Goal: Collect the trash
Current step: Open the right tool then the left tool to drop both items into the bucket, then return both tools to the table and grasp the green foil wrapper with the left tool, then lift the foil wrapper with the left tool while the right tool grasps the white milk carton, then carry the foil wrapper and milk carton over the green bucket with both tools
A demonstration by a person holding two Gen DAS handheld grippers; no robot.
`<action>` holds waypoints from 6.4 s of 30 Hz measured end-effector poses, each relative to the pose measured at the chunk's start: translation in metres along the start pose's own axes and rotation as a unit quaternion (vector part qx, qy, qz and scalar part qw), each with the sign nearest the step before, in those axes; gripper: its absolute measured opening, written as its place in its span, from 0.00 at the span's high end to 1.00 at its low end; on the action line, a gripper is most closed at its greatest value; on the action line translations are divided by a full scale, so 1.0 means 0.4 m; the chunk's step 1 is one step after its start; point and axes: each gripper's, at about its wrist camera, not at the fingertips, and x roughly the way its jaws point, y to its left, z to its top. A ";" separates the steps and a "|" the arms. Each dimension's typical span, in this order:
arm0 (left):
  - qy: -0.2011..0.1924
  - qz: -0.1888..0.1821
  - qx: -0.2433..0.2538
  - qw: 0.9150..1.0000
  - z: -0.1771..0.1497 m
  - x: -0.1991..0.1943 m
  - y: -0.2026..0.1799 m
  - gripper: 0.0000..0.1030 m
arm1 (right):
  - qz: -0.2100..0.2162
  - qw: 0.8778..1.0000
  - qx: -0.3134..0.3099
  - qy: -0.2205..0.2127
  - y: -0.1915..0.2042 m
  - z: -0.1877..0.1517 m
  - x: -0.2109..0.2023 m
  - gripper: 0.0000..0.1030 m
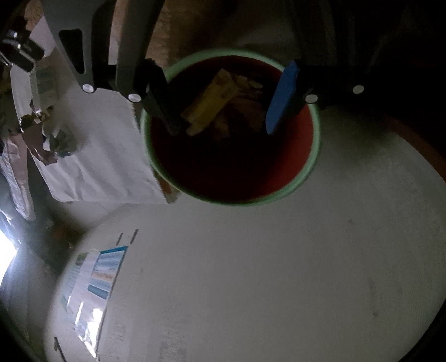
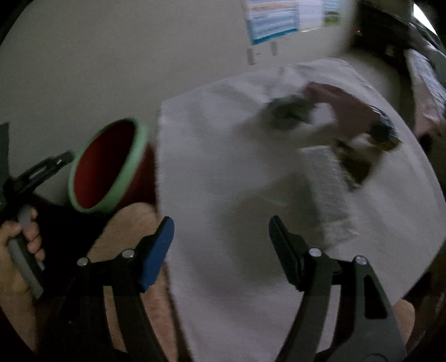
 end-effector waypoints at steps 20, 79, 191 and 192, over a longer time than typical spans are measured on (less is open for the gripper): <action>0.023 -0.050 0.096 0.994 -0.055 -0.046 -0.202 0.40 | -0.082 0.996 0.028 0.016 -0.226 0.014 0.082 0.26; 0.053 -0.140 0.297 0.943 -0.021 0.204 -0.779 0.85 | 0.027 0.990 0.139 -0.004 -0.340 -0.149 -0.003 0.34; 0.009 -0.019 -0.006 1.000 -0.005 0.020 0.106 0.84 | 0.073 0.989 -0.127 0.003 0.366 0.176 0.066 0.64; 0.011 -0.018 -0.007 1.000 -0.005 0.023 0.108 0.84 | 0.075 0.989 -0.130 0.005 0.376 0.180 0.073 0.64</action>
